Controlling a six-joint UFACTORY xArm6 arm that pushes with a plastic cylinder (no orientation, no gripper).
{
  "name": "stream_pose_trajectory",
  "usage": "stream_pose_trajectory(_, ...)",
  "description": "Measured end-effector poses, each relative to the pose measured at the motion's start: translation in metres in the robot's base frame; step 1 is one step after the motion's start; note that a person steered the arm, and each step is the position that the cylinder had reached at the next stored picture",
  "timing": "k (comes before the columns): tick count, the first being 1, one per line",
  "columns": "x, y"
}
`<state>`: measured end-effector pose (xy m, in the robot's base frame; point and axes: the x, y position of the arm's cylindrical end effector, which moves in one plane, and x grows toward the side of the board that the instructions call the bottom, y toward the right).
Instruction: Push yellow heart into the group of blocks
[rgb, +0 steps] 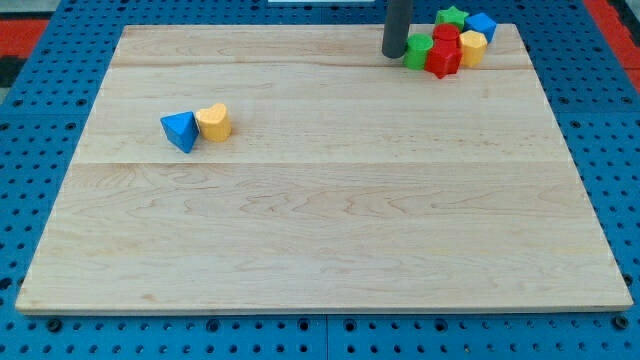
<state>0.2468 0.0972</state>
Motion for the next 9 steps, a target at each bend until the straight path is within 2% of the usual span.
stream_pose_trajectory(1,0.019,-0.029)
stream_pose_trajectory(2,0.051,-0.091)
stream_pose_trajectory(4,0.067,-0.223)
stream_pose_trajectory(5,0.101,-0.233)
stream_pose_trajectory(7,0.124,-0.249)
stream_pose_trajectory(8,0.153,-0.246)
stream_pose_trajectory(9,0.17,-0.199)
